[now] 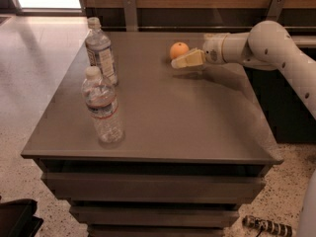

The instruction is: Pick orange

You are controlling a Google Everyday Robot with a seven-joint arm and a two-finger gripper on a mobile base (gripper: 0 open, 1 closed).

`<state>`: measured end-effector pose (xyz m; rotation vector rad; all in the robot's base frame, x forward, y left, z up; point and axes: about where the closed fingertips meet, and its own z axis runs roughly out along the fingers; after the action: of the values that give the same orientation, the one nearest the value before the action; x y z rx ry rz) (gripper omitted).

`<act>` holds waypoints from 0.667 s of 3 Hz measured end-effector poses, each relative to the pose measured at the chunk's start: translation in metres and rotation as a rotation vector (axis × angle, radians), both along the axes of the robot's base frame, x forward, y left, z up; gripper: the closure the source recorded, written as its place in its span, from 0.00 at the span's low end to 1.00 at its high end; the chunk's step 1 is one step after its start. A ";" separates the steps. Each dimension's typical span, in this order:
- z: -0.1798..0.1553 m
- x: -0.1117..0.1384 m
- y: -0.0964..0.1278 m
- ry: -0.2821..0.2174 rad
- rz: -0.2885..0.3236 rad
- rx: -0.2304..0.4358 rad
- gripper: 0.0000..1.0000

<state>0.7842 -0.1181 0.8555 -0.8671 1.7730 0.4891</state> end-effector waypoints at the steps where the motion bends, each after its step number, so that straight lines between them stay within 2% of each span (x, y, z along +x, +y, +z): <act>1: -0.009 0.010 0.012 0.008 0.010 0.046 0.00; 2: -0.011 0.018 0.027 0.002 0.028 0.095 0.00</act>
Offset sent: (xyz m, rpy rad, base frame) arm 0.0270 0.0384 -0.0104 0.1552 -0.0111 0.0427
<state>0.8023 -0.0913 0.8443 -0.8260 1.7275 0.5884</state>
